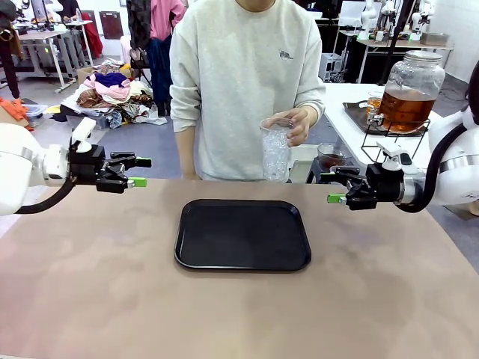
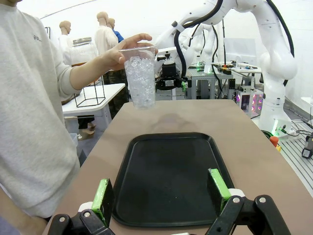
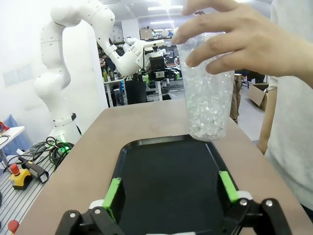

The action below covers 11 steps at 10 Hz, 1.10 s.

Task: Pour the drink into the iced cup.
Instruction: Open the gripper to release the iced cup you were holding.

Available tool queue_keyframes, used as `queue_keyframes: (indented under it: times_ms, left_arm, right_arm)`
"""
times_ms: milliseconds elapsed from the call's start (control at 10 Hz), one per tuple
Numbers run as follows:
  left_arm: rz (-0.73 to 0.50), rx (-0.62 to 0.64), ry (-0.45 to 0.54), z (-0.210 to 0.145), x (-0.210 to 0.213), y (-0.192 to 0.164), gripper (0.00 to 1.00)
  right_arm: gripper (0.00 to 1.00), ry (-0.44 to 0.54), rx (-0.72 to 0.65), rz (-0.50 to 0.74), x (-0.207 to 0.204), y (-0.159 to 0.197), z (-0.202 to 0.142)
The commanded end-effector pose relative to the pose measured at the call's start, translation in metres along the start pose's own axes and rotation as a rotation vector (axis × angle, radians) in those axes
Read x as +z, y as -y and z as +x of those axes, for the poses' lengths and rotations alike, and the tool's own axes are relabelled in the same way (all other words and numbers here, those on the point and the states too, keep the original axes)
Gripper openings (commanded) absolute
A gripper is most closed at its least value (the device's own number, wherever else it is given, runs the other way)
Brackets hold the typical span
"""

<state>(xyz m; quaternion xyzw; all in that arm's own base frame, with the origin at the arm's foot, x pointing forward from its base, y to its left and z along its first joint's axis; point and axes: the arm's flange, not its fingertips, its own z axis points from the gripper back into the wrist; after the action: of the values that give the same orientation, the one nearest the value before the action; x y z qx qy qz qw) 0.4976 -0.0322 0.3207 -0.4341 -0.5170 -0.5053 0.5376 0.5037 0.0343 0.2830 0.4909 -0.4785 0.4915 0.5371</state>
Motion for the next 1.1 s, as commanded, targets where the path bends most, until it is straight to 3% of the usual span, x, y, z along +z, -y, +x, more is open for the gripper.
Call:
queue_keyframes:
  times_ms: [0,1000]
  left_arm:
    - [0.007,-0.002,0.007,0.0018,-0.0009,0.0000,1.00]
    - [0.007,-0.002,0.007,0.0018,-0.0009,0.0000,1.00]
  right_arm:
    - [1.00,-0.004,0.003,-0.005,-0.0025,0.0023,0.0024]
    - [1.00,-0.004,0.003,-0.005,-0.0025,0.0023,0.0024]
